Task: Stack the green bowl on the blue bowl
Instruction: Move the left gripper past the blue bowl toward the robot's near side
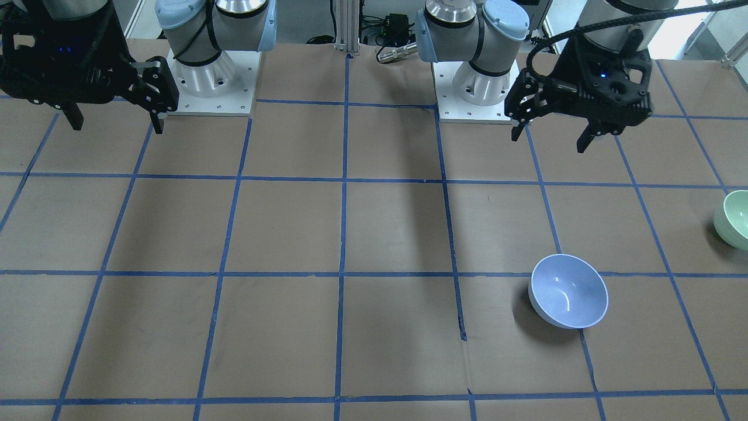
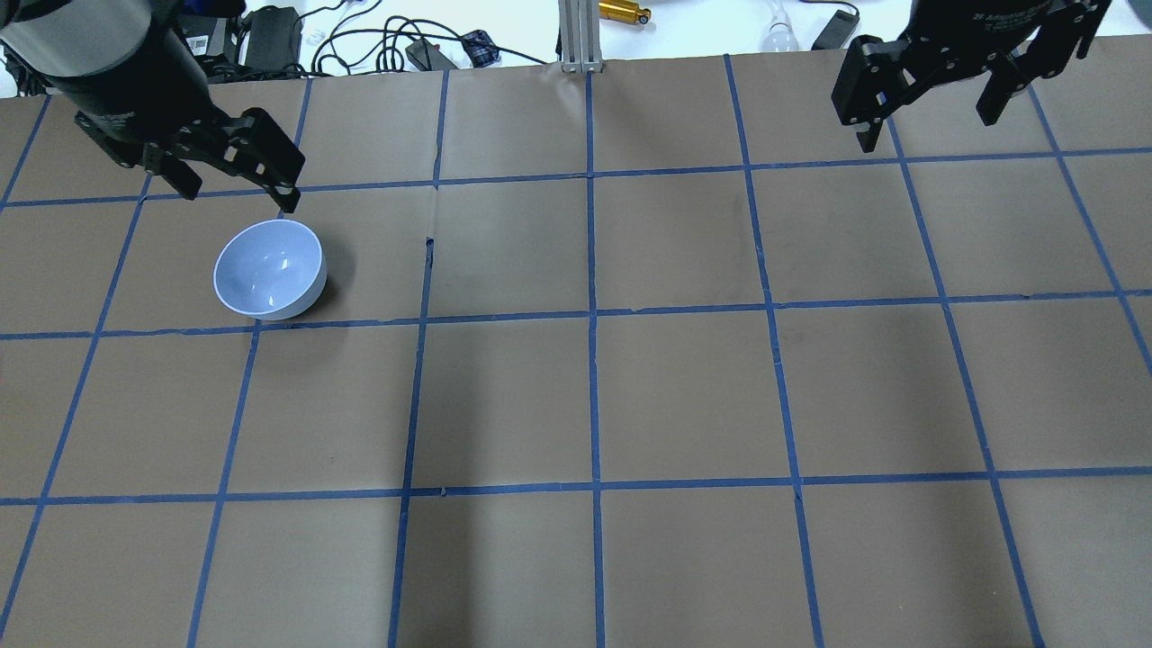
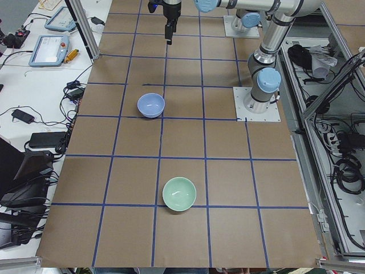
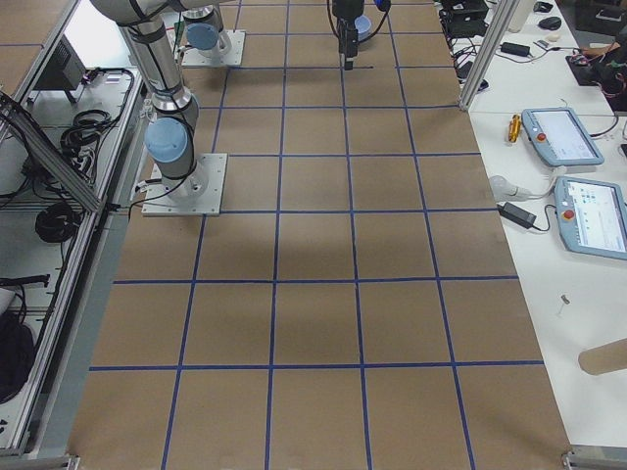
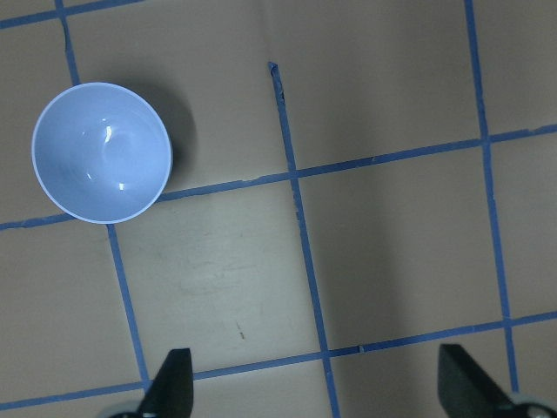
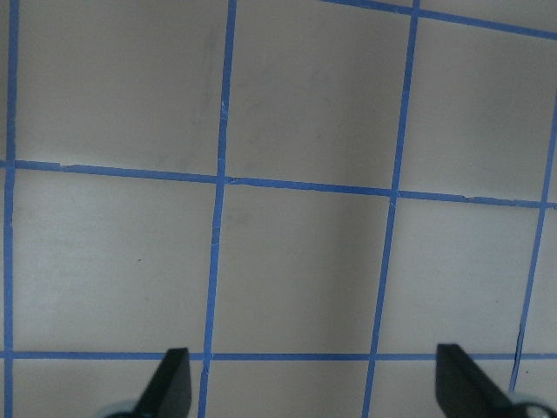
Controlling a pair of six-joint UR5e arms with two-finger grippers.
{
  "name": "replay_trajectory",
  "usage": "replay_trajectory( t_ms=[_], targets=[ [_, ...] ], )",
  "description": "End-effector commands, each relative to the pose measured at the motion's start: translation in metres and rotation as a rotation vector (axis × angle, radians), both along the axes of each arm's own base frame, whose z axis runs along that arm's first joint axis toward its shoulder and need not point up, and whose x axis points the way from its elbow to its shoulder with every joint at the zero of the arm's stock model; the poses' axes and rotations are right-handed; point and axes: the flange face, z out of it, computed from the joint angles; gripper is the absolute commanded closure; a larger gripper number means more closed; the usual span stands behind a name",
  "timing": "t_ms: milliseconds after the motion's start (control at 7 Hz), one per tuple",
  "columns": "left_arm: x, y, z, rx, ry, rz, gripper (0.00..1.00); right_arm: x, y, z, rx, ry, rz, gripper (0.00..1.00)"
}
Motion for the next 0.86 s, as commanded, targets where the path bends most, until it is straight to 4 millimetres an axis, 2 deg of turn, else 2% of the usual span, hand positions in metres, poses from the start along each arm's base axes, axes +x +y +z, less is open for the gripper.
replay_trajectory(
  t_ms=[0,286,429,571,714],
  targets=[
    [0.056,-0.001,-0.008,0.034,-0.056,-0.099,0.0,0.0,0.0,0.0,0.0,0.0,0.0,0.0],
    [0.127,0.002,-0.021,0.063,-0.032,-0.14,0.0,0.0,0.0,0.0,0.0,0.0,0.0,0.0],
    [0.16,0.009,-0.037,0.084,-0.01,-0.185,0.0,0.0,0.0,0.0,0.0,0.0,0.0,0.0],
    [0.18,0.018,-0.049,0.106,0.003,-0.258,0.0,0.0,0.0,0.0,0.0,0.0,0.0,0.0],
    [0.213,0.028,-0.055,0.113,0.02,-0.291,0.0,0.0,0.0,0.0,0.0,0.0,0.0,0.0]
  ],
)
